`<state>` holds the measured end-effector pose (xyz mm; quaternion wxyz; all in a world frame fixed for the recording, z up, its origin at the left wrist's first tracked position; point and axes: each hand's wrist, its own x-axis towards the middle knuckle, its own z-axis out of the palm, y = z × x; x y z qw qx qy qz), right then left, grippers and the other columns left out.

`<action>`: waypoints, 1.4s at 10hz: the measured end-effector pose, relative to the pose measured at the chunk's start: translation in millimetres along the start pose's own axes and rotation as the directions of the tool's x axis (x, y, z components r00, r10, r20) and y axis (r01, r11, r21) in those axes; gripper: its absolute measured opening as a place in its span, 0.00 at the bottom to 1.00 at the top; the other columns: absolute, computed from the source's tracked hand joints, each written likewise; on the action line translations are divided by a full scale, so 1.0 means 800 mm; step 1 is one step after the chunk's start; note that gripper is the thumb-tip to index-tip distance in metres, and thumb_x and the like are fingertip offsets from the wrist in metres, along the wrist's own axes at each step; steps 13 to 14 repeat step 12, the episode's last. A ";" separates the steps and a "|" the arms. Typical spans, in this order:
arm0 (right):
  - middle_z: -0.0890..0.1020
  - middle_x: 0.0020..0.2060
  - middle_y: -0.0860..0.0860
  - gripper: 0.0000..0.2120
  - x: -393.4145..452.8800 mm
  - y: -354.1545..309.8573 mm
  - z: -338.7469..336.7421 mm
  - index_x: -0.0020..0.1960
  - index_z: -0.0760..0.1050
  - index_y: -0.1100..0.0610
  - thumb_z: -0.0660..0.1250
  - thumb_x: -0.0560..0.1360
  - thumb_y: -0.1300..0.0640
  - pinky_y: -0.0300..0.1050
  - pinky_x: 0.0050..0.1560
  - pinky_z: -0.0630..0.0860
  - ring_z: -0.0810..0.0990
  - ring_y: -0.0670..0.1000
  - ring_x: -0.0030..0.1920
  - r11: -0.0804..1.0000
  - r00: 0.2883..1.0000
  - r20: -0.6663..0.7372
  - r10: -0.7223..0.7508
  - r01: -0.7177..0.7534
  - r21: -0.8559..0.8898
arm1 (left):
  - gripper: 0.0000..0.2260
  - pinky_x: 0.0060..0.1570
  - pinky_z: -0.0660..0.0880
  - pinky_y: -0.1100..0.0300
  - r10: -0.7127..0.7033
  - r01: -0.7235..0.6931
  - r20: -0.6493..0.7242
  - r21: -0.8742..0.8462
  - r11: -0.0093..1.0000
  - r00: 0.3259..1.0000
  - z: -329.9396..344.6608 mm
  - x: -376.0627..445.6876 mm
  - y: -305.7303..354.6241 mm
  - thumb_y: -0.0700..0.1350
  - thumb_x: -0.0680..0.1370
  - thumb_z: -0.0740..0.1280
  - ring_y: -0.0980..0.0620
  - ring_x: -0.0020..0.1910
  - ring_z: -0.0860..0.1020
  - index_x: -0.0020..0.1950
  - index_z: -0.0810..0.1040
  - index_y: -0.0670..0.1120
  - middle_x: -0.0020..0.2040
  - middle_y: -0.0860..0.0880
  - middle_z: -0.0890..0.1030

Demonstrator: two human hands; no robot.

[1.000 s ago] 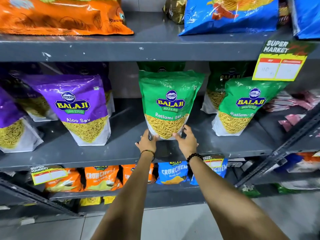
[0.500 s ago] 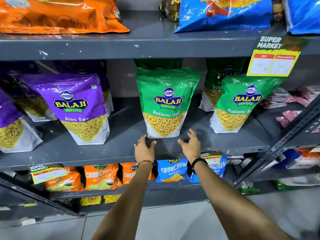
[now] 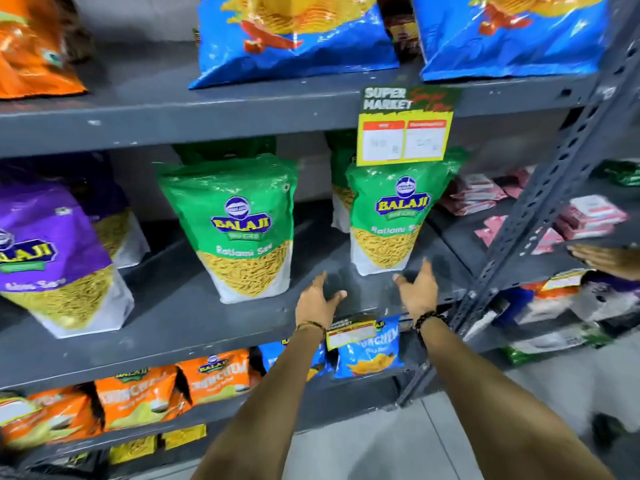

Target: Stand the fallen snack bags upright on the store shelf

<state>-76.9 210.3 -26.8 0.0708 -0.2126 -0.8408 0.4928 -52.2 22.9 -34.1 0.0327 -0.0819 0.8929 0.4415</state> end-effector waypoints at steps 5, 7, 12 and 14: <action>0.69 0.70 0.58 0.32 0.082 0.013 -0.023 0.73 0.62 0.59 0.69 0.72 0.64 0.50 0.70 0.64 0.66 0.55 0.71 0.968 0.942 0.306 -0.137 0.061 0.244 | 0.22 0.70 0.35 0.33 -0.275 0.253 -0.189 -0.133 0.958 0.943 0.071 0.050 0.083 0.56 0.70 0.70 0.46 0.68 0.70 0.64 0.74 0.56 0.58 0.49 0.83; 0.74 0.66 0.58 0.30 0.085 0.015 -0.024 0.71 0.64 0.60 0.69 0.72 0.66 0.40 0.60 0.66 0.69 0.45 0.60 0.957 0.936 0.307 -0.174 0.088 0.275 | 0.20 0.69 0.35 0.34 -0.293 0.261 -0.244 -0.153 0.953 0.924 0.077 0.046 0.091 0.55 0.71 0.70 0.47 0.67 0.71 0.62 0.75 0.54 0.56 0.50 0.84; 0.78 0.64 0.55 0.28 0.092 0.018 -0.028 0.71 0.66 0.56 0.69 0.72 0.63 0.51 0.69 0.69 0.74 0.55 0.66 0.980 0.926 0.335 -0.173 0.127 0.154 | 0.22 0.69 0.35 0.33 -0.273 0.249 -0.263 -0.122 0.961 0.925 0.081 0.048 0.090 0.57 0.70 0.69 0.47 0.67 0.71 0.63 0.74 0.53 0.56 0.50 0.84; 0.78 0.64 0.55 0.28 0.092 0.018 -0.028 0.71 0.66 0.56 0.69 0.72 0.63 0.51 0.69 0.69 0.74 0.55 0.66 0.980 0.926 0.335 -0.173 0.127 0.154 | 0.22 0.69 0.35 0.33 -0.273 0.249 -0.263 -0.122 0.961 0.925 0.081 0.048 0.090 0.57 0.70 0.69 0.47 0.67 0.71 0.63 0.74 0.53 0.56 0.50 0.84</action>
